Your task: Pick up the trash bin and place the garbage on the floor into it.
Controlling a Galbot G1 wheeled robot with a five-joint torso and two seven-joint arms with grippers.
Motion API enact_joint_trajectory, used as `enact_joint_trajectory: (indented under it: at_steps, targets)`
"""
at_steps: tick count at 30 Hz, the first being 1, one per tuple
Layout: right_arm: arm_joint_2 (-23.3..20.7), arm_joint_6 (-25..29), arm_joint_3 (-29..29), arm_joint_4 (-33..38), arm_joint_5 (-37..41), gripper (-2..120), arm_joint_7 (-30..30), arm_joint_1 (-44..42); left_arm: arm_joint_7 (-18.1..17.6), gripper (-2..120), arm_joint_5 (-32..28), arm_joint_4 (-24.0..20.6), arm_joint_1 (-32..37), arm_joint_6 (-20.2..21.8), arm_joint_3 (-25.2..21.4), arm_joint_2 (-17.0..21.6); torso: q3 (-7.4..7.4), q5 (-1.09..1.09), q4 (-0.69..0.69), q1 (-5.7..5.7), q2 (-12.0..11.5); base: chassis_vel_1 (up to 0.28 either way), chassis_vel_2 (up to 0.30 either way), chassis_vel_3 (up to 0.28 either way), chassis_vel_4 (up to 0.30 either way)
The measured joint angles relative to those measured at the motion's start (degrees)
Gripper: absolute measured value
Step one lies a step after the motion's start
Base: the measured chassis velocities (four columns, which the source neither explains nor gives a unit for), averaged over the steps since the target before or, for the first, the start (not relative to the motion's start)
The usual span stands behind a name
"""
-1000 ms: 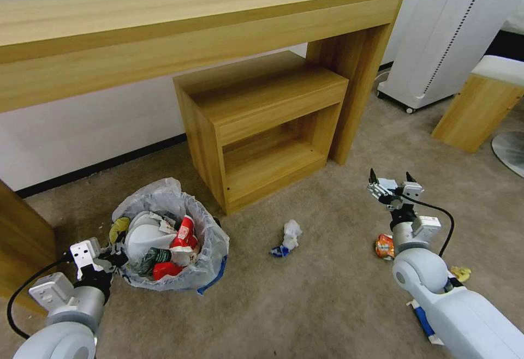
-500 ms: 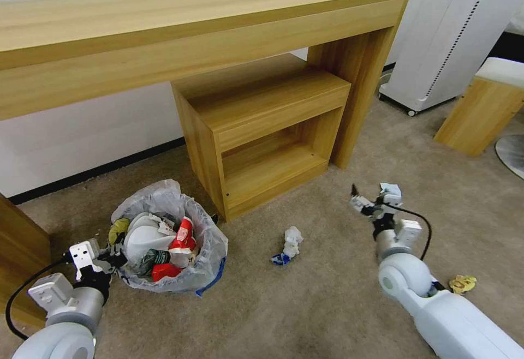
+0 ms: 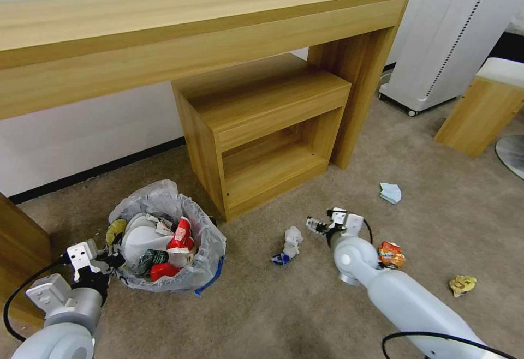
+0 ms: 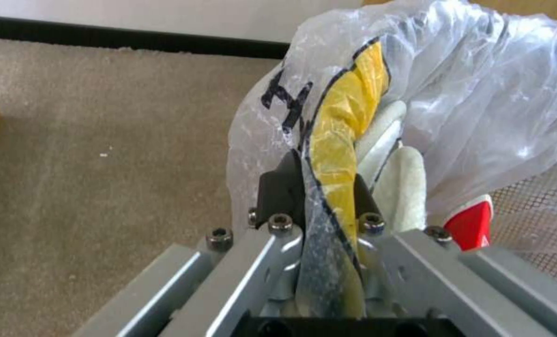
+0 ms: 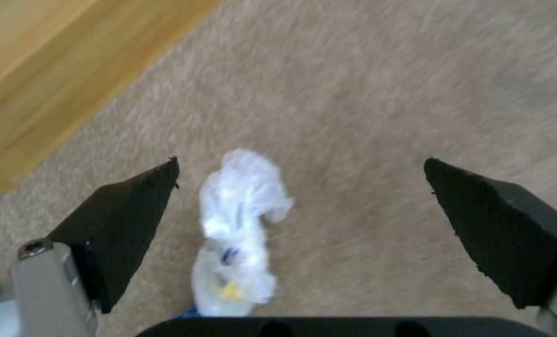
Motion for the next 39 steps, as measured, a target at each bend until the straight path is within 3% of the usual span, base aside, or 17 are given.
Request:
enact_joint_trajectory:
  at_steps: [4, 12, 18, 32, 39]
  targets:
    - [6.98, -0.59, -2.08, -5.61, -0.88, 100, 0.35, 2.21, -0.02, 3, -0.03, 0.93, -0.51, 0.01, 0.06, -0.09, 0.0, 0.02, 0.03, 0.0, 0.0, 0.0, 0.0, 0.0, 0.0]
    - [12.6, -0.1, -4.43, -14.66, -5.22, 99, -0.74, 3.92, -0.02, 3, -0.64, 1.99, -1.17, -0.03, -0.06, 0.27, 0.0, 0.02, 0.01, 0.0, 0.0, 0.0, 0.0, 0.0, 0.0]
    - [12.7, 0.84, -3.96, -16.06, -8.01, 96, -1.17, 1.92, -0.01, 3, -0.72, 2.68, -1.51, -0.19, -0.05, 0.36, 0.0, 0.03, 0.0, 0.0, 0.0, 0.0, 0.0, 0.0, 0.0]
    - [13.17, 3.34, -5.3, -19.26, -12.15, 75, -2.48, 0.83, 0.11, 3, -0.49, 2.55, -1.39, -0.62, 0.36, -0.23, 0.0, 0.03, 0.02, 0.0, 0.0, 0.0, 0.0, 0.0, 0.0]
    - [13.57, 4.13, -5.75, -20.06, -13.67, 49, -2.6, 0.65, 0.18, 3, -0.57, 2.28, -1.5, -0.78, 0.35, -0.21, 0.0, 0.03, 0.02, 0.0, 0.0, 0.0, 0.0, 0.0, 0.0]
